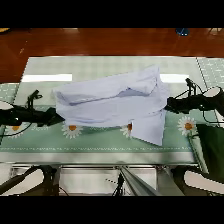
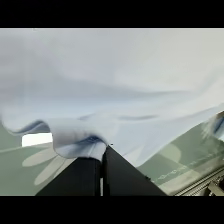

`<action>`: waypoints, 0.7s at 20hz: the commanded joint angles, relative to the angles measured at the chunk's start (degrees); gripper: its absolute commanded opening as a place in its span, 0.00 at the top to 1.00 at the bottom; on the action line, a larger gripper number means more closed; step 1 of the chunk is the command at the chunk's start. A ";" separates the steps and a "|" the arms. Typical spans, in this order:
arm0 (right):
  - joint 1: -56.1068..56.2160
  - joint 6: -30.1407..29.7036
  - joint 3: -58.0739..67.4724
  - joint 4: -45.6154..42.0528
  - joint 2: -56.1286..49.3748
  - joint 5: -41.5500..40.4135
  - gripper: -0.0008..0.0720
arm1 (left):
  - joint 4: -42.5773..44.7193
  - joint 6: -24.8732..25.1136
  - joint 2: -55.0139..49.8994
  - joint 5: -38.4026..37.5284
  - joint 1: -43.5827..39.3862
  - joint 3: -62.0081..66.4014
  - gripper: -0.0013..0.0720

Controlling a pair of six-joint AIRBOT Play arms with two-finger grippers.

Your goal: Fold the shirts.

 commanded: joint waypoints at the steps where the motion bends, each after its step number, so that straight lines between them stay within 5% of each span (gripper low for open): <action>1: -0.63 0.00 4.44 -0.50 3.96 2.95 0.95 | -1.68 1.14 3.50 -3.43 0.09 9.05 0.95; 6: -1.27 -0.87 19.37 -0.24 20.81 1.42 0.95 | -6.05 0.59 15.37 -2.89 0.09 28.72 0.95; 11: -1.27 0.11 35.43 0.26 36.15 -5.20 0.95 | -8.15 -2.75 27.39 7.56 0.09 49.83 0.95; 14: -1.27 6.03 42.21 -5.07 41.59 -4.79 0.95 | -7.13 -4.52 31.78 8.72 0.11 59.74 0.95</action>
